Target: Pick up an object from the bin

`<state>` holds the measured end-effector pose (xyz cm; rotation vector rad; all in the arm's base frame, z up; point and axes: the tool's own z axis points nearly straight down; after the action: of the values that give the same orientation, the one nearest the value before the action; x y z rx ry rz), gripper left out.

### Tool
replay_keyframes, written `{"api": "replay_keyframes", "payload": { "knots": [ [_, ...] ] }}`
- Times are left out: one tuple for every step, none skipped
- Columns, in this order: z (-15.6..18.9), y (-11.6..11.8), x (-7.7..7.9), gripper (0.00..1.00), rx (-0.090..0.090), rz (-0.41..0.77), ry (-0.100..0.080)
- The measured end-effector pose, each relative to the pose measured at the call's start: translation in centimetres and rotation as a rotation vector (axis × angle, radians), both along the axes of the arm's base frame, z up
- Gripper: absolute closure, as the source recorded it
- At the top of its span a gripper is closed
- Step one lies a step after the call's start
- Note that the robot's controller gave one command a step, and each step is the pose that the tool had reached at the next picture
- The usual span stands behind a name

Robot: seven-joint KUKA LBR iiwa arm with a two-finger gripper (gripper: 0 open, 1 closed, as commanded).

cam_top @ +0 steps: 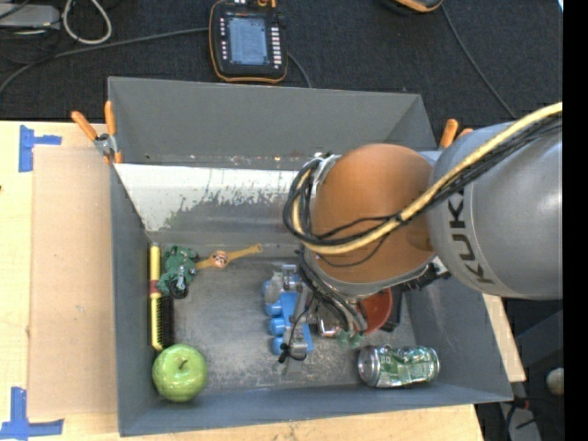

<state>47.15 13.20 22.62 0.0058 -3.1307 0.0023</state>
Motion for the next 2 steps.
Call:
{"api": "replay_keyframes", "payload": {
  "knots": [
    [0.4,-0.1,0.2,0.00,0.001,-0.006,-0.008],
    [-4.6,0.4,2.6,0.00,-0.001,-0.220,-0.004]
  ]
}}
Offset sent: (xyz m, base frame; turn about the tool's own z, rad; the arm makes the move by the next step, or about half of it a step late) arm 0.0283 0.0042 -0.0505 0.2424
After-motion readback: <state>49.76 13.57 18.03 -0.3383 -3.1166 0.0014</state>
